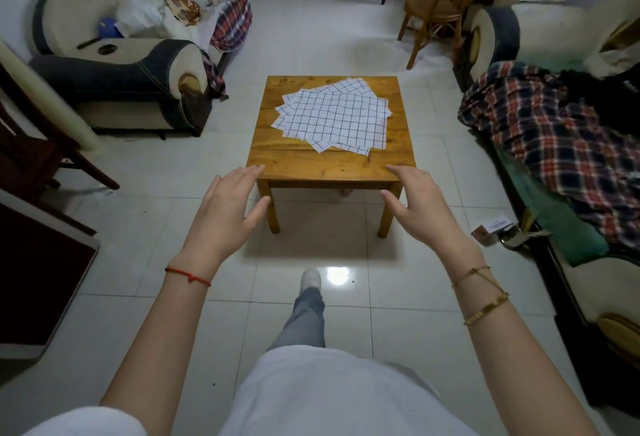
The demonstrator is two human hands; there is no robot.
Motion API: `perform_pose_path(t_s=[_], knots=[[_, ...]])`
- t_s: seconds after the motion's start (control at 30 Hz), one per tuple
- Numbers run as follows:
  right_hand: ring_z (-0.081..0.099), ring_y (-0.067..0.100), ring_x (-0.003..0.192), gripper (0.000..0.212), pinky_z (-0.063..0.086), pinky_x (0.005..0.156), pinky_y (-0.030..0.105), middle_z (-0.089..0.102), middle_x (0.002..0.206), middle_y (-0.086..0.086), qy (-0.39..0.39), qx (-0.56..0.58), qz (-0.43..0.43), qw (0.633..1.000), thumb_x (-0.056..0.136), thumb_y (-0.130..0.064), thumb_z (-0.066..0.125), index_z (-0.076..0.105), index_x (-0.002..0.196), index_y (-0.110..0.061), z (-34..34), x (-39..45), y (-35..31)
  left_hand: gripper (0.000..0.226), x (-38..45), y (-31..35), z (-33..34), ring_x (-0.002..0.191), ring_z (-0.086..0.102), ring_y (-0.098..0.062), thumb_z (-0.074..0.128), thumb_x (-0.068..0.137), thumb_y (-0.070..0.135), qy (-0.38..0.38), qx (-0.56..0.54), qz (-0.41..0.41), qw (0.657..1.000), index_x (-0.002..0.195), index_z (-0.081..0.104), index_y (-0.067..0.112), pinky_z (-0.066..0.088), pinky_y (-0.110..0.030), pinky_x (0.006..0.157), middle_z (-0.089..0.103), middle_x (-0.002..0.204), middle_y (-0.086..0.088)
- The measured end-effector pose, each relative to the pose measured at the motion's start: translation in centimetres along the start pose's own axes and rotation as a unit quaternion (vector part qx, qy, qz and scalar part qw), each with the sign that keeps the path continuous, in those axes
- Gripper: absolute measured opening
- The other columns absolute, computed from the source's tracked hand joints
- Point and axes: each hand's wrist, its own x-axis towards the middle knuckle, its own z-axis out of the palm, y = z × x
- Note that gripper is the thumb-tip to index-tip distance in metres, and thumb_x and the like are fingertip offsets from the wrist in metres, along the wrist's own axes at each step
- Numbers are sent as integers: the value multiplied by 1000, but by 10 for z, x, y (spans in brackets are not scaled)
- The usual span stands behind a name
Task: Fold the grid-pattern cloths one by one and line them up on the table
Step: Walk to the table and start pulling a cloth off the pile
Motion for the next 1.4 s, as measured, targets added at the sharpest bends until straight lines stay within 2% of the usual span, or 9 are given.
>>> perform_pose_path(t_s=[0.17, 0.3, 0.5, 0.67, 0.8, 0.9, 1.4], knots=[[39, 18, 133, 50, 33, 110, 38, 49, 140, 2, -6, 0, 8, 1000, 96, -34, 54, 43, 141, -16, 20, 72, 15, 53, 82, -22, 23, 138, 35, -16, 48, 98, 38, -14, -13, 17, 1000, 147, 34, 24, 30, -49, 115, 43, 148, 2], [38, 17, 133, 50, 32, 110, 36, 49, 140, 0, -6, -3, 19, 1000, 96, -35, 54, 43, 141, -17, 35, 145, 23, 53, 162, -40, 32, 140, 34, -18, 49, 98, 35, -18, -24, 32, 999, 147, 35, 21, 27, -48, 117, 42, 149, -1], [39, 17, 133, 49, 33, 111, 38, 50, 140, 1, -3, 7, 28, 1000, 96, -34, 53, 43, 141, -17, 47, 268, 25, 52, 288, -72, 35, 138, 36, -17, 50, 98, 35, -10, -34, 25, 999, 146, 37, 22, 31, -48, 115, 44, 148, 1], [39, 16, 133, 49, 33, 112, 37, 49, 140, 0, -2, 12, 35, 999, 97, -34, 53, 42, 141, -17, 55, 335, 26, 52, 356, -87, 42, 140, 34, -17, 50, 98, 34, -23, -30, 31, 999, 147, 35, 22, 29, -47, 116, 42, 149, 1], [38, 15, 134, 49, 33, 112, 40, 48, 141, -1, -10, 19, 49, 999, 97, -34, 52, 42, 142, -18, 63, 371, 30, 51, 395, -95, 50, 140, 33, -18, 49, 99, 33, -39, -31, 42, 998, 147, 37, 20, 26, -46, 118, 42, 149, -1], [37, 15, 134, 49, 32, 113, 38, 48, 141, -2, -20, 19, 54, 998, 97, -34, 52, 41, 142, -18, 70, 392, 35, 51, 416, -98, 57, 140, 33, -17, 50, 99, 33, -47, -32, 35, 998, 147, 37, 21, 26, -45, 118, 42, 150, 0], [43, 17, 130, 45, 36, 110, 37, 53, 136, 0, -75, 35, 23, 996, 97, -33, 53, 47, 137, -15, 116, 490, 82, 50, 497, -108, 108, 139, 36, -19, 52, 97, 27, -61, -23, 16, 998, 145, 40, 17, 22, -43, 120, 45, 147, -3]])
